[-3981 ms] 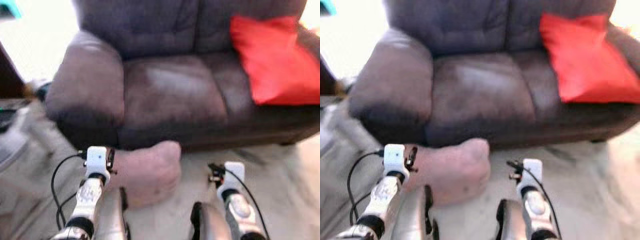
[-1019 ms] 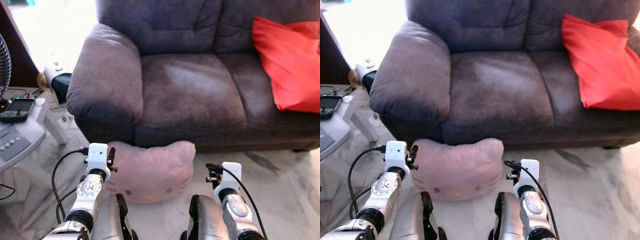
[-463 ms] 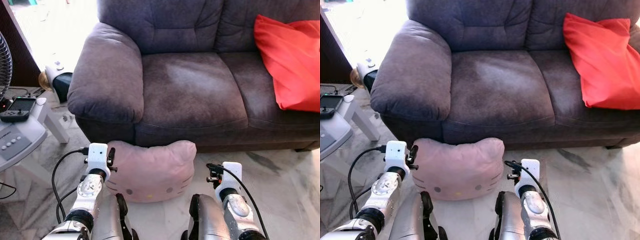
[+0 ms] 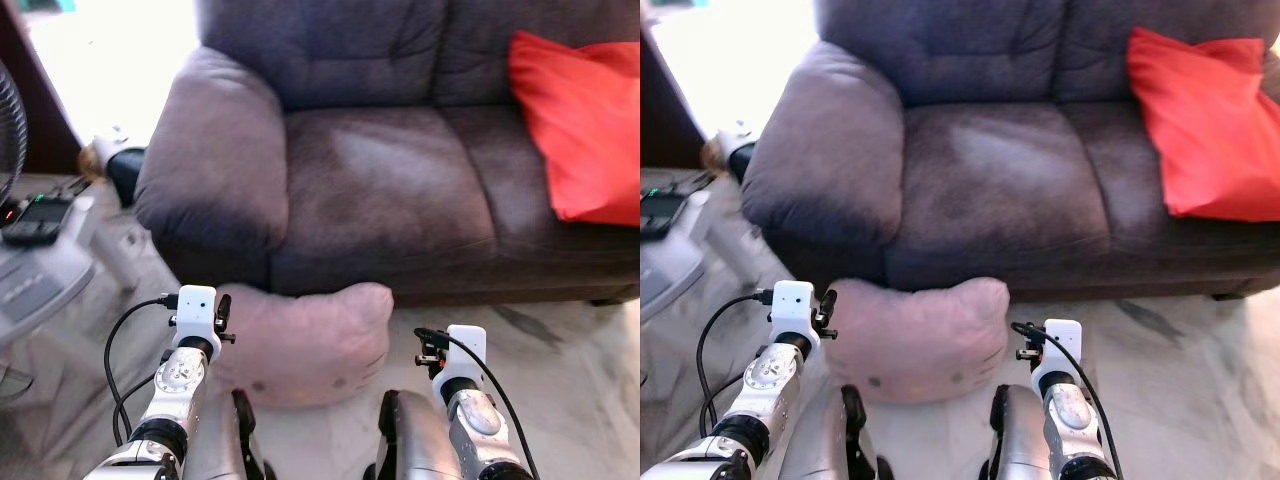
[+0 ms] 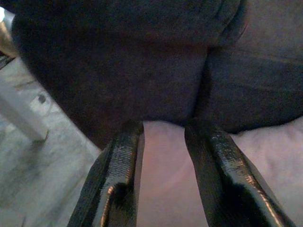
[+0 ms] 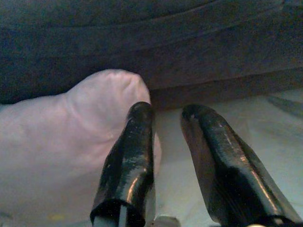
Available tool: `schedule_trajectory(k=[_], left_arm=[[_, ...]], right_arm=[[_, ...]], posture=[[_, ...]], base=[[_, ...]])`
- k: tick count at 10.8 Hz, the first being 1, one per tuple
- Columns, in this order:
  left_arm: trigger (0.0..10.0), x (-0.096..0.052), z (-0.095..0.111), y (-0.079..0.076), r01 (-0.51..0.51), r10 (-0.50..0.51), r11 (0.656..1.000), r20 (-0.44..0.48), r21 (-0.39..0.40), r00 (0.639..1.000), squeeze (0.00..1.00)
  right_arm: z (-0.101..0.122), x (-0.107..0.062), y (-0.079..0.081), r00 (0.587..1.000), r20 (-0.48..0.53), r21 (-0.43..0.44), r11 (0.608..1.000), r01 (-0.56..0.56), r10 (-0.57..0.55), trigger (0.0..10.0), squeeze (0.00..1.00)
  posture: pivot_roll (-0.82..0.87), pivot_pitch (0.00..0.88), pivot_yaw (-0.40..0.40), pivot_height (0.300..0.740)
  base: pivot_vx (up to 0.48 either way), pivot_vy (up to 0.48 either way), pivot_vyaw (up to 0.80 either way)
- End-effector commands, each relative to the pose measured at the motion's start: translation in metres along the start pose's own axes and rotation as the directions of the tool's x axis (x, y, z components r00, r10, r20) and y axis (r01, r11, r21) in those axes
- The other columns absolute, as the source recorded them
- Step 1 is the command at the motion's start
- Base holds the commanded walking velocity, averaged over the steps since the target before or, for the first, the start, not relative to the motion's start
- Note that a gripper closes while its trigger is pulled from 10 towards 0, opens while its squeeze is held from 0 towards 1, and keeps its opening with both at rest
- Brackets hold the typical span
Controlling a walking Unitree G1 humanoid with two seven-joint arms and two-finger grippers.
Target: Move the pillow to the sofa from floor
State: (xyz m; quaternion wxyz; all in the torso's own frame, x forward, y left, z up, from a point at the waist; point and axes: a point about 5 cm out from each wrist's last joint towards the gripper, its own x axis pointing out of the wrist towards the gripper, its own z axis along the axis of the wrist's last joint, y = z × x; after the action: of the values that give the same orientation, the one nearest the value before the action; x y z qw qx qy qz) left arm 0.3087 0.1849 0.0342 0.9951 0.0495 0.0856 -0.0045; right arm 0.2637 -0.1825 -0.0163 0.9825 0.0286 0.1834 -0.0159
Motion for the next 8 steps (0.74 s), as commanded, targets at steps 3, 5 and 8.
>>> schedule_trajectory(k=[3,5,8], left_arm=[[10.0,-0.0003,-0.0029,-0.0010,0.007,-0.007,1.000,-0.021,0.018,1.000,0.00],[10.0,-0.0003,-0.0028,-0.0015,0.009,-0.009,1.000,-0.020,0.018,1.000,0.00],[10.0,-0.0009,-0.0023,-0.0032,0.016,-0.016,1.000,-0.008,0.020,1.000,0.00]], right_arm=[[-0.0026,-0.0009,0.0009,1.000,-0.012,-0.007,1.000,-0.001,0.001,10.0,0.00],[-0.0043,-0.0020,-0.0010,1.000,-0.017,0.012,1.000,0.003,-0.003,10.0,0.00],[-0.0062,-0.0029,-0.0024,1.000,-0.026,0.021,1.000,0.012,-0.011,10.0,0.00]], posture=[[0.07,0.071,-0.046,0.561],[0.07,0.071,-0.046,0.561],[0.07,0.073,-0.046,0.561]], base=[[0.299,0.000,0.45],[0.304,0.000,0.00],[0.000,0.000,0.00]])
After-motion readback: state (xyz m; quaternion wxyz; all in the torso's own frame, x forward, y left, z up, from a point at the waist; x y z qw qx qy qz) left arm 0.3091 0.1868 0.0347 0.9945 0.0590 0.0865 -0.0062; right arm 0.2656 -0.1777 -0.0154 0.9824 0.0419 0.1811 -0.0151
